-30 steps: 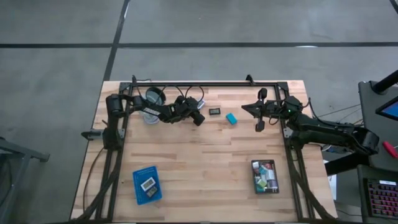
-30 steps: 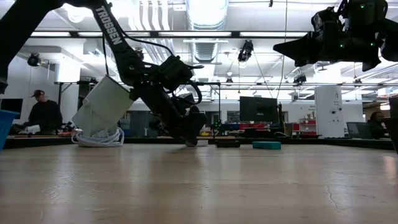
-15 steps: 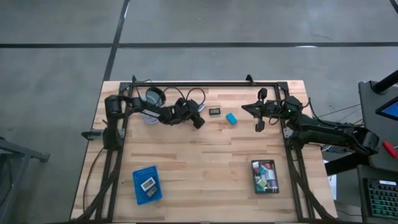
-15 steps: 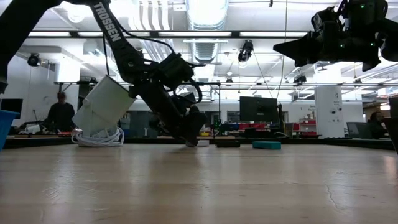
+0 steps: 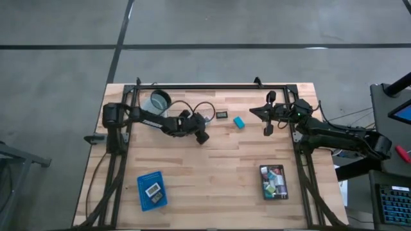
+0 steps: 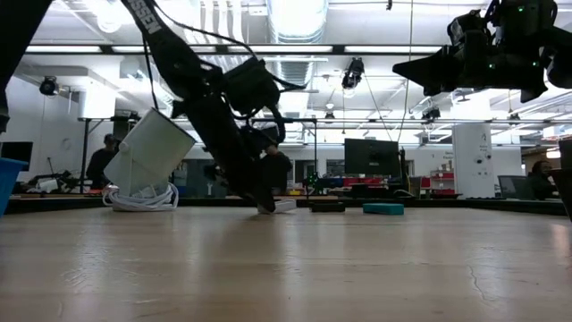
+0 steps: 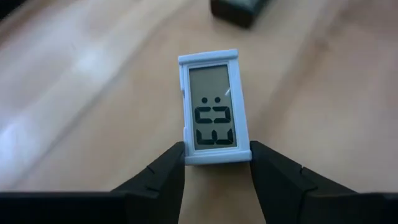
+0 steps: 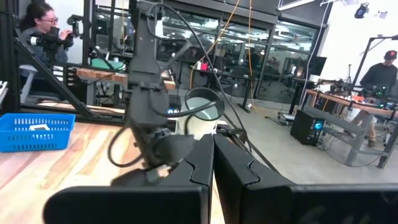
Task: Pick & Place Office items
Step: Put the white digital clock into the blue bin
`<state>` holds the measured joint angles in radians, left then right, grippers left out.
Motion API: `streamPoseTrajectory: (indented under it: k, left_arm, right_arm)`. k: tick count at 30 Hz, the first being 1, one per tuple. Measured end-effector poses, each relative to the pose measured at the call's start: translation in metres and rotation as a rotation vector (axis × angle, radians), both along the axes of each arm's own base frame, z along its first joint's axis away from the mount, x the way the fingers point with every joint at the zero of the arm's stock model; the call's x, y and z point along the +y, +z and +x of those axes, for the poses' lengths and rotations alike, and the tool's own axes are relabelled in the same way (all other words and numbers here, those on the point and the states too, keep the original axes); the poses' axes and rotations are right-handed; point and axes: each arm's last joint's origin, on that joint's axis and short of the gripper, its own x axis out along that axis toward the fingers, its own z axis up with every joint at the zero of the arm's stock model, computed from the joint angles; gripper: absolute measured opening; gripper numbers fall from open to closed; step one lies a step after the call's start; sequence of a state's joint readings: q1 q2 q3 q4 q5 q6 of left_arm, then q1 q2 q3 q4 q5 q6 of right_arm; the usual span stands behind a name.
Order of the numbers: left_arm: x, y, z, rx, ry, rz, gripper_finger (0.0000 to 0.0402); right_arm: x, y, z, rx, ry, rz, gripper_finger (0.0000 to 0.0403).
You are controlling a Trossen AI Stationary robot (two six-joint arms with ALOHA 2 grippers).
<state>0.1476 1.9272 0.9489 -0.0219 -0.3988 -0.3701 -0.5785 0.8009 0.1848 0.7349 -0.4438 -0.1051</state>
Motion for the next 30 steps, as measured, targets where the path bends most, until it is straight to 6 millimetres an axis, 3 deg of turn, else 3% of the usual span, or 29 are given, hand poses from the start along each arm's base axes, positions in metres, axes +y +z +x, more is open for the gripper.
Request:
streamPoseTrajectory:
  k: [14,22,30]
  left_arm:
    - [-0.07,0.028,-0.033,0.181,-0.039,-0.217,0.0166]
    - [-0.099,0.035,-0.049,0.284,-0.111,-0.347,0.0167]
    - [-0.12,0.04,-0.055,0.272,-0.118,-0.386,0.0167]
  right_arm:
    - [0.0,0.0,0.0,0.004,0.0,0.002,0.0008]
    - [0.0,-0.001,0.0,0.005,0.0,0.004,0.0008]
    - [0.0,-0.001,0.0,0.005,0.0,0.004,0.0008]
